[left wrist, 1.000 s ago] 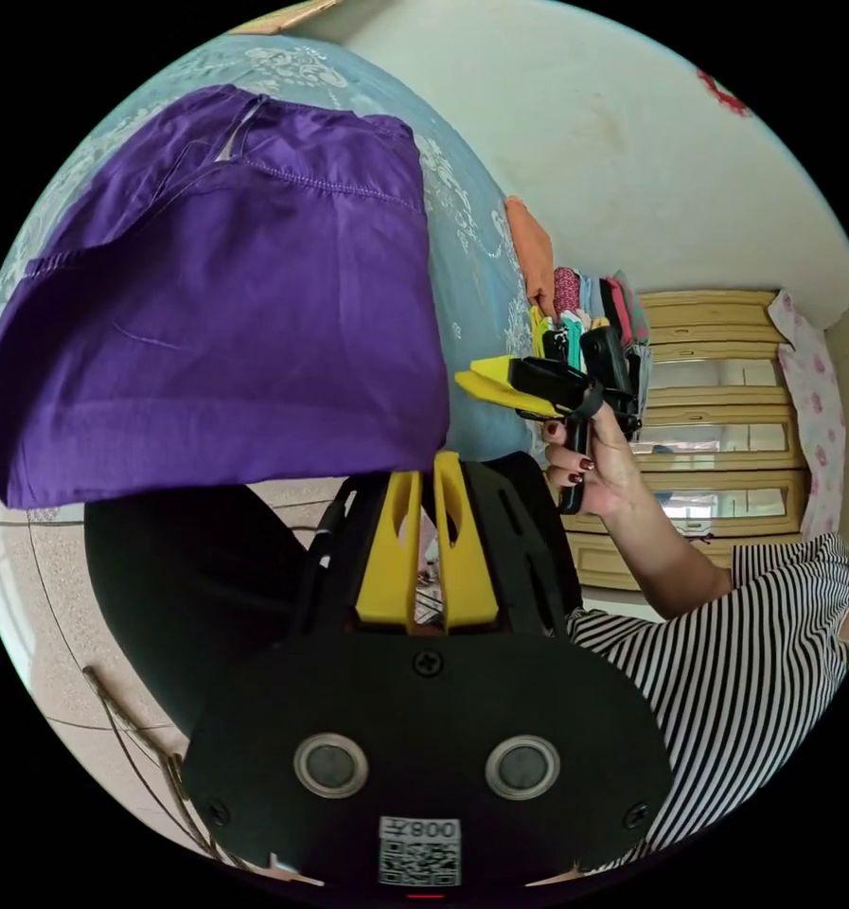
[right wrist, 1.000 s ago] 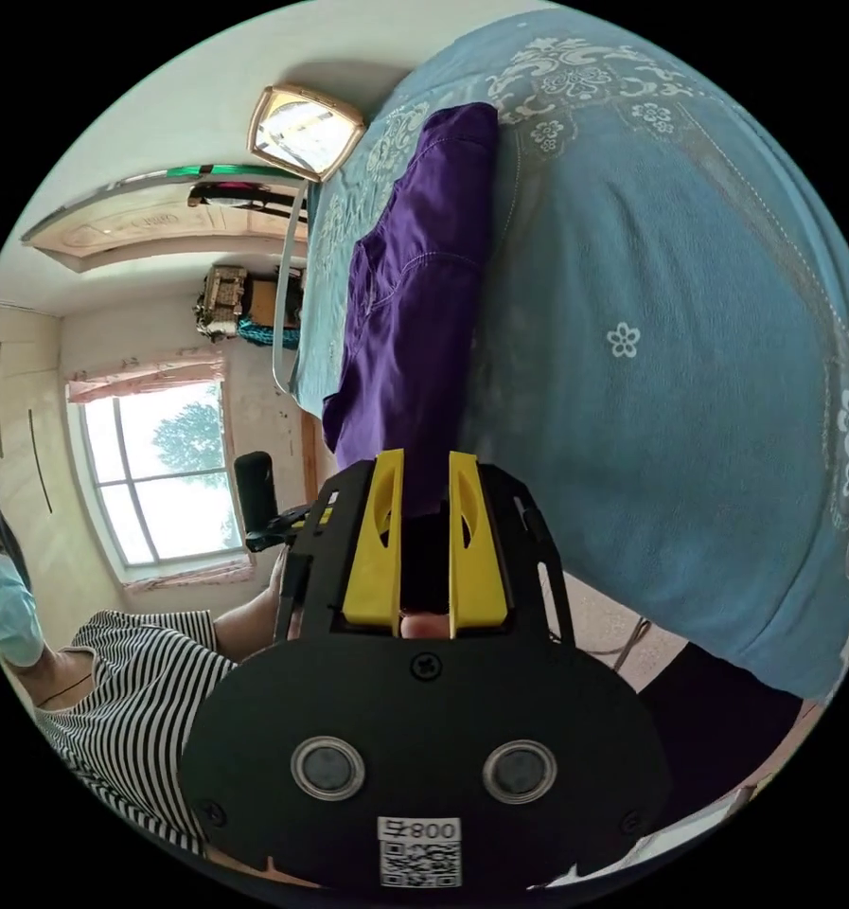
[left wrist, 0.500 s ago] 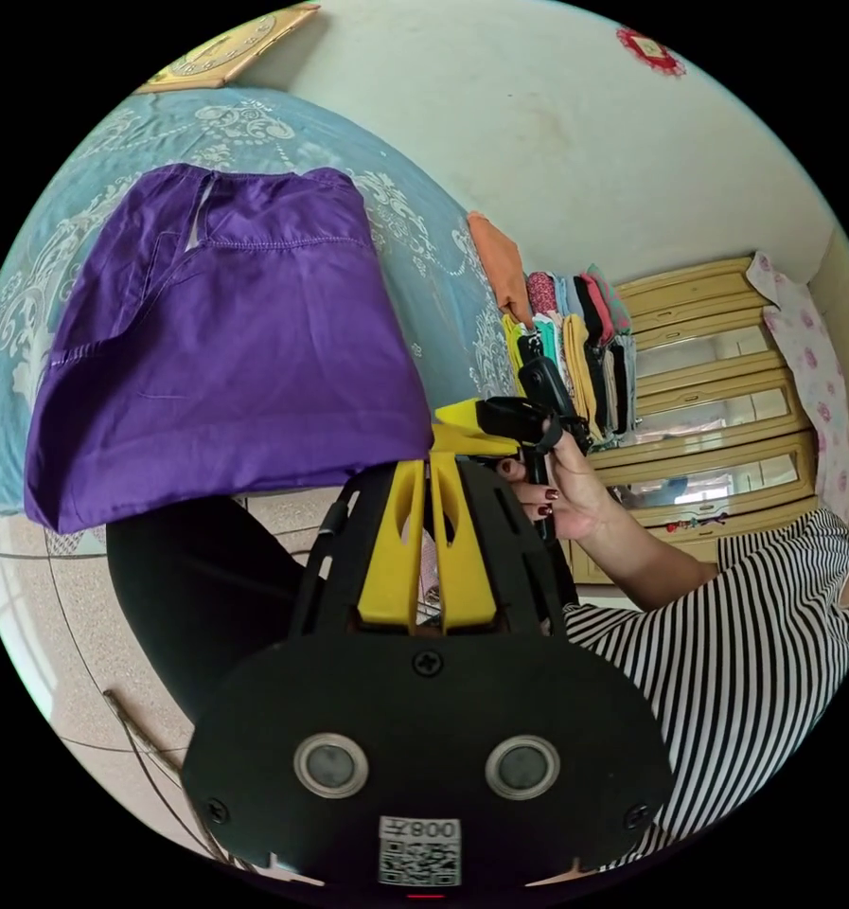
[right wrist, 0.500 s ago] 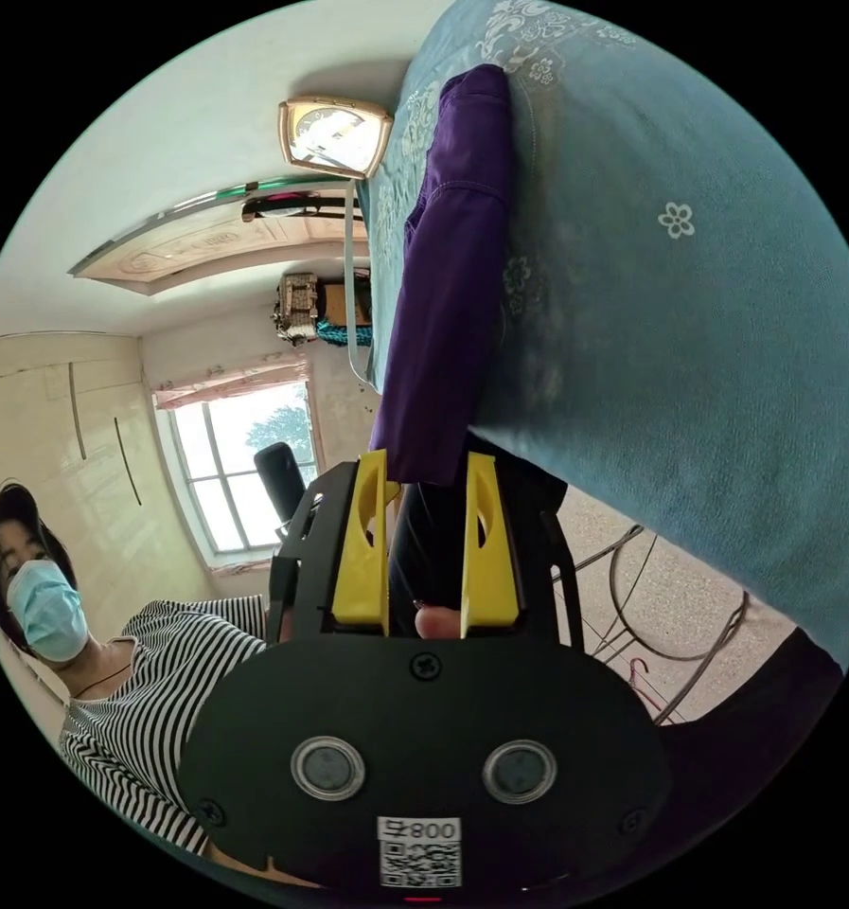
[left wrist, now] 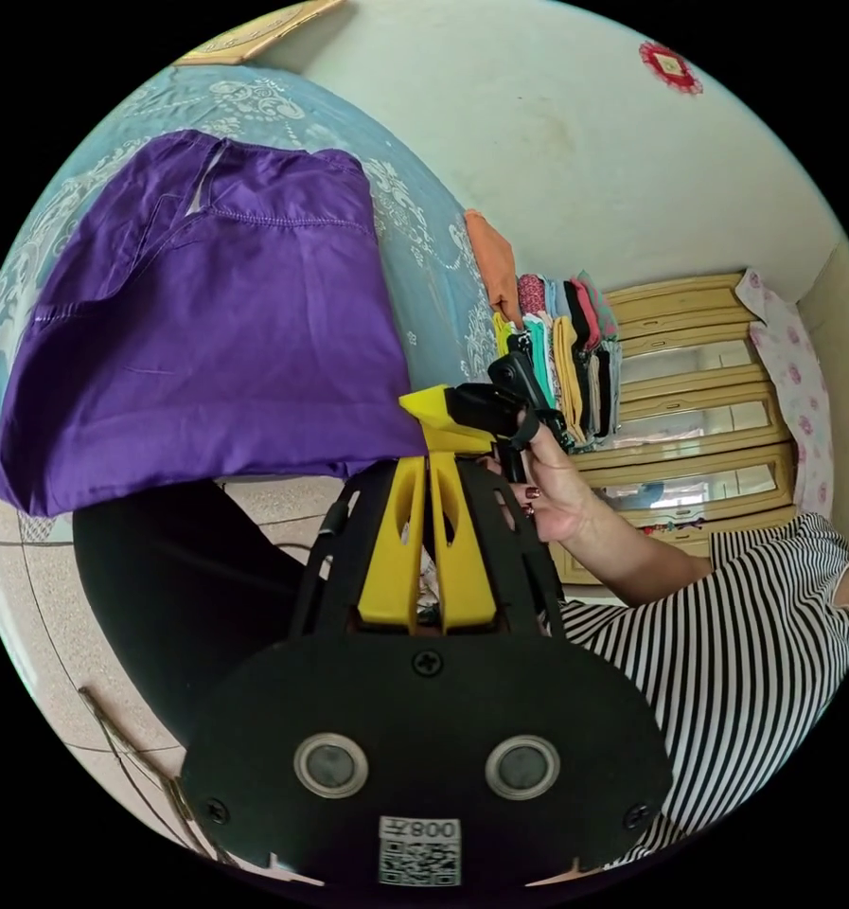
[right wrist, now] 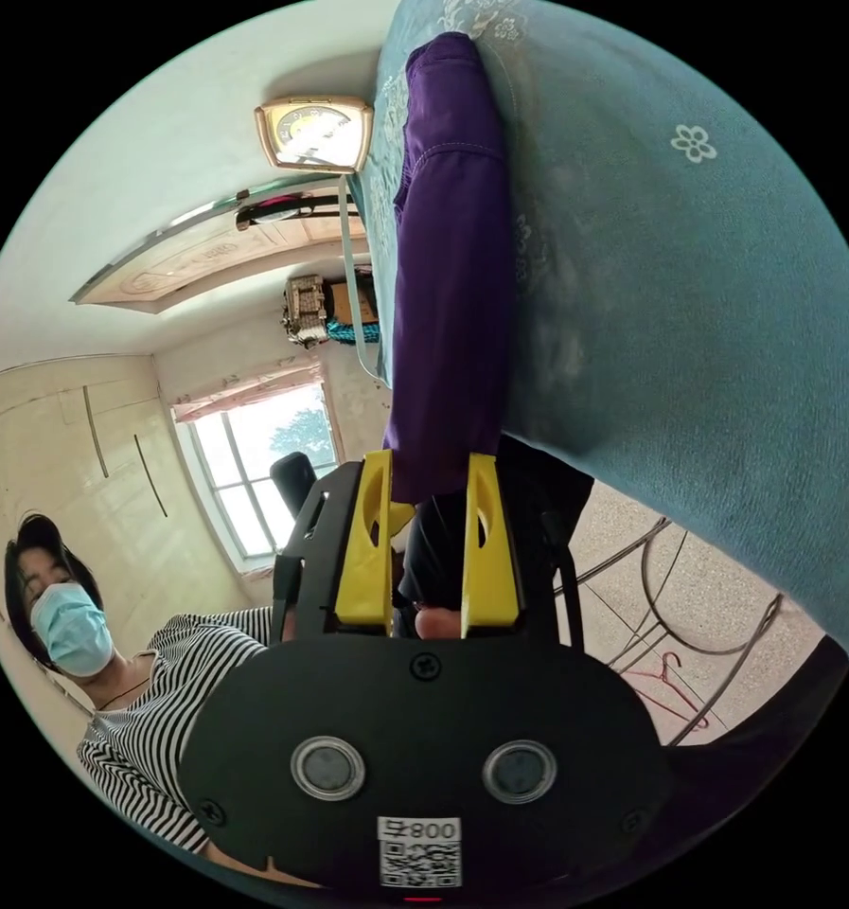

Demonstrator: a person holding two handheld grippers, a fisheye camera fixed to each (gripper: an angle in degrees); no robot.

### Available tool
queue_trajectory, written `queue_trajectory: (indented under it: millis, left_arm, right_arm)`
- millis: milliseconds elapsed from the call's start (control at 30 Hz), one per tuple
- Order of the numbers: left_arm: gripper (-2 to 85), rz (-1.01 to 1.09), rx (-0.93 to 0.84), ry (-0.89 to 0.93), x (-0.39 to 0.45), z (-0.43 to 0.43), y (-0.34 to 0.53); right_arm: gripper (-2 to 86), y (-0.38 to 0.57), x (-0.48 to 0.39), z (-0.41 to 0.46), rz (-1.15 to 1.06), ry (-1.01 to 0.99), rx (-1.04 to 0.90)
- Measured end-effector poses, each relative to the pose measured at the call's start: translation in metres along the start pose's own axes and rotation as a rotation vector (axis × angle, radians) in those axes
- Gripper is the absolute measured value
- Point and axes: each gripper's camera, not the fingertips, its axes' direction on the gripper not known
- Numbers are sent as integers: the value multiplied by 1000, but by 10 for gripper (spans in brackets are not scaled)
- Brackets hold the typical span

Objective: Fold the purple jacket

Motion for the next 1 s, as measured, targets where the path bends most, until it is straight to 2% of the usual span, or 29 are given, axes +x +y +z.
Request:
queue_trajectory:
  millis: [400,567,733,1000]
  left_arm:
    - [6,-6,-24,40,-16,-58,-3]
    - [22,-168,188,23,-62,-151,19]
    - [92,-467,413,156,-155,-218,57]
    - [140,-572,452,281,-215,-247,46]
  right_arm:
    - [80,12,9,-16,33,22,-3]
    - [73,15,10,-22,37,30,-2]
    - [72,18,13,-23,43,12,0]
    - [72,21,16,-22,59,-15,14]
